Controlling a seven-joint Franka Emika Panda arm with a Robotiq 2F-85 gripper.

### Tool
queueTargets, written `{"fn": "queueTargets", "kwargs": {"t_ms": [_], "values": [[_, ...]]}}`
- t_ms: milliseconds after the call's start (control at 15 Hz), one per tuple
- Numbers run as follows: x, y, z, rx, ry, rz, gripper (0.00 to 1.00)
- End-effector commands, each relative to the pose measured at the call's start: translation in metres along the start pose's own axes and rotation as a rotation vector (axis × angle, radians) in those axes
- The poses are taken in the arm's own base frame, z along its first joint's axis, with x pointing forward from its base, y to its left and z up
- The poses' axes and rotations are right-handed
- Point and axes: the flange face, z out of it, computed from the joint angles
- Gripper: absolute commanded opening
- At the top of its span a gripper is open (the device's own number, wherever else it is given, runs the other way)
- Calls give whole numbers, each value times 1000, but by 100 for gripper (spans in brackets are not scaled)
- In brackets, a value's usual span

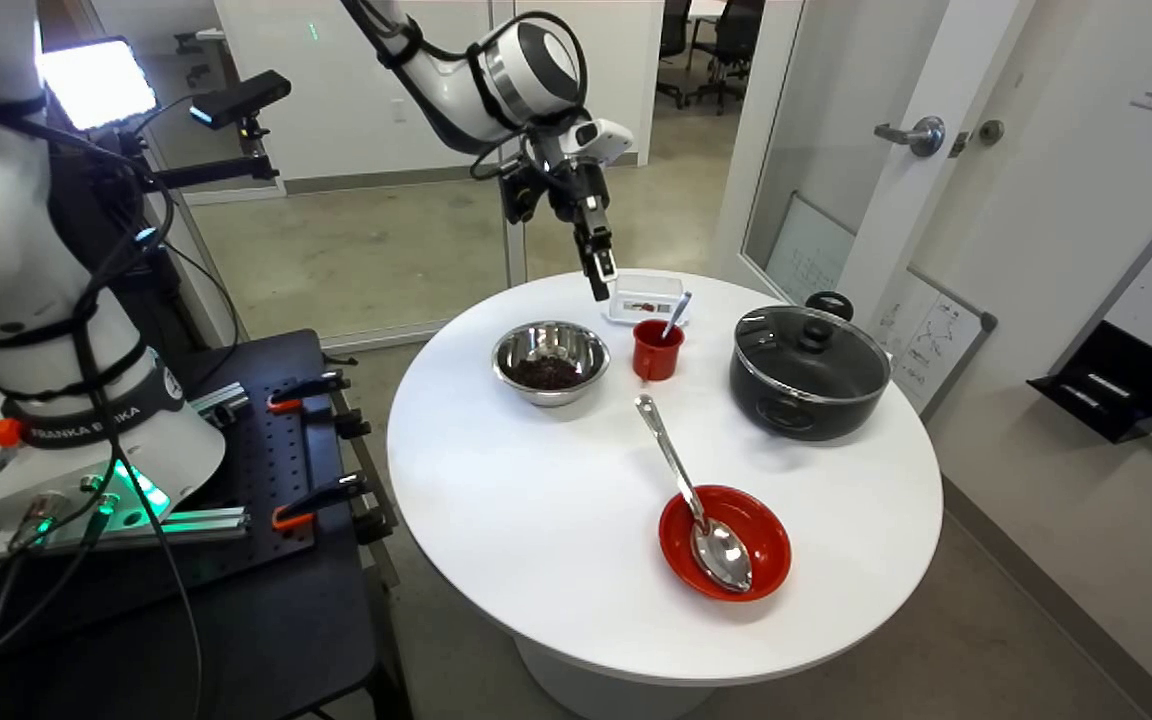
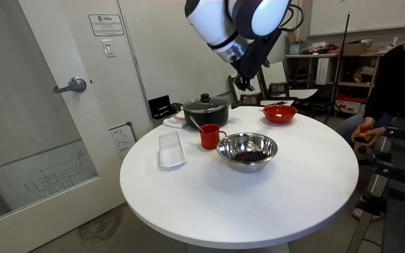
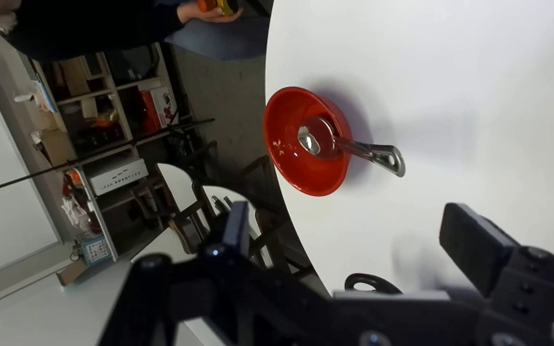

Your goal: Pick the spoon in the red bowl and stir the contents in the silver bowl, then put the spoon back in the red bowl

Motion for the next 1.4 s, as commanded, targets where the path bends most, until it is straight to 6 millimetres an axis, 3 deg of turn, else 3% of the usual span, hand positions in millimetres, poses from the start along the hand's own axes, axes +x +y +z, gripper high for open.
{"fn": "queueTargets", "kwargs": {"t_ms": [0, 333, 733, 1133, 1333], "values": [[23, -40, 31, -72, 29, -76, 100], [43, -59, 71, -42, -29, -218, 100], [59, -68, 84, 17, -8, -393, 100], [58, -74, 100, -180, -186, -304, 100], [58, -82, 105, -164, -234, -279, 100]]}}
